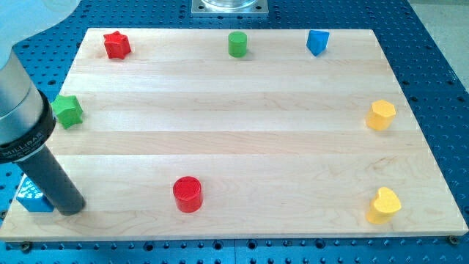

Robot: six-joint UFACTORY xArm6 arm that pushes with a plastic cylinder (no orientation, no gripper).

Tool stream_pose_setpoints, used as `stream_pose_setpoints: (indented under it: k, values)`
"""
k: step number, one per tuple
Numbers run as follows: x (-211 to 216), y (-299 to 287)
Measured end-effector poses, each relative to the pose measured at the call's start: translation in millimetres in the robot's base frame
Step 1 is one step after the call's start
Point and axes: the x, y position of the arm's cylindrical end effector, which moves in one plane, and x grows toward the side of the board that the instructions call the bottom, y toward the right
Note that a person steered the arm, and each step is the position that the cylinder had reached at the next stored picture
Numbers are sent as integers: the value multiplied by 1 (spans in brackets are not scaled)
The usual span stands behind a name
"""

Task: Slide the green star diagonally bottom right to the red star

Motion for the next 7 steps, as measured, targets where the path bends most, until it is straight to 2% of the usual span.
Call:
stream_pose_setpoints:
  k: [2,3,4,5,7]
  values:
    - [2,0]
    - [-16,-1]
    - [-49,25]
    - [-66,2]
    - [-127,-88]
